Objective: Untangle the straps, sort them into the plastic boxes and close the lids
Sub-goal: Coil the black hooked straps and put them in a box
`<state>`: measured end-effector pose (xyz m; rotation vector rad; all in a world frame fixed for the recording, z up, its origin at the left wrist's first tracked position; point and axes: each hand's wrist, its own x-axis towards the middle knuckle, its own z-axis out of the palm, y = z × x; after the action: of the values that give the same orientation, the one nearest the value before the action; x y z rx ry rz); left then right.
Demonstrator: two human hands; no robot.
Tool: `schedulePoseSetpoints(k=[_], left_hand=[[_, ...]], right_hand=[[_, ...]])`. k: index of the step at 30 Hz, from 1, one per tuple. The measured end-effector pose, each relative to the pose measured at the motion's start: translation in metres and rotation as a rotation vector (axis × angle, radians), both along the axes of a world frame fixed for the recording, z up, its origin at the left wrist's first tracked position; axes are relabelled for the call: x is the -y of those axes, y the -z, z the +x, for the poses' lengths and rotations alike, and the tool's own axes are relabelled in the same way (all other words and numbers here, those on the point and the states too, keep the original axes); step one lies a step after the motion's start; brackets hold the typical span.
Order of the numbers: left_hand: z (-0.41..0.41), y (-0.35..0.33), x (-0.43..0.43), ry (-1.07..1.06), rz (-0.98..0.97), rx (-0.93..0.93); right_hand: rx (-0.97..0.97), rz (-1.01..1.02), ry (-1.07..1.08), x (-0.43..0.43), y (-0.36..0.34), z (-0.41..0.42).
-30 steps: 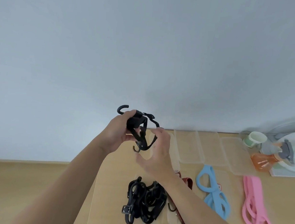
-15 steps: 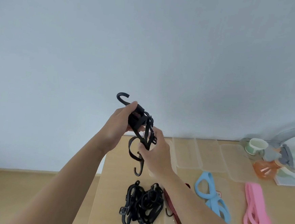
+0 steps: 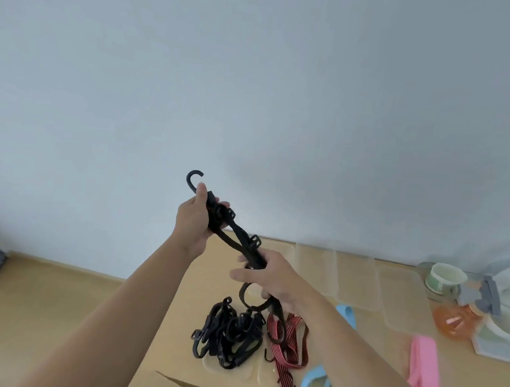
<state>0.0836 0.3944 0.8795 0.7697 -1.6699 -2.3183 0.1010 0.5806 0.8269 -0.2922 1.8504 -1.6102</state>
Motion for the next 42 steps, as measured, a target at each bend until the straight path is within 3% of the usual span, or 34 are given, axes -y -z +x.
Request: schedulePoseSetpoints(k=[5,8,14,22,30,36,39,42], left_hand=[[0.016,0.013,-0.002,-0.096,-0.008,0.041],[0.022,0.017,0.012,-0.189,0.085,0.061],[0.031,0.027,0.050,-0.265,0.178,0.083],[0.024,0.043,0.099,-0.351,0.405,-0.056],[0.006,0.061,0.161,-0.419,0.498,0.000],[0.002,0.074,0.224,-0.473,0.505,0.041],[-0.005,0.079,0.233,-0.444,0.454,0.046],[-0.015,0.079,0.236,-0.415,0.419,0.036]], right_hand=[[-0.136,0.228,-0.215,-0.025,0.010,0.010],[-0.135,0.271,-0.202,-0.042,0.020,0.014],[0.018,0.177,-0.116,-0.073,0.036,0.010],[0.215,0.106,-0.160,-0.081,0.049,-0.006],[0.196,0.201,0.046,-0.038,0.056,-0.024],[0.248,0.136,0.204,-0.014,0.050,-0.036],[0.316,0.053,0.280,0.002,0.051,-0.040],[0.447,-0.165,0.353,0.006,0.052,-0.041]])
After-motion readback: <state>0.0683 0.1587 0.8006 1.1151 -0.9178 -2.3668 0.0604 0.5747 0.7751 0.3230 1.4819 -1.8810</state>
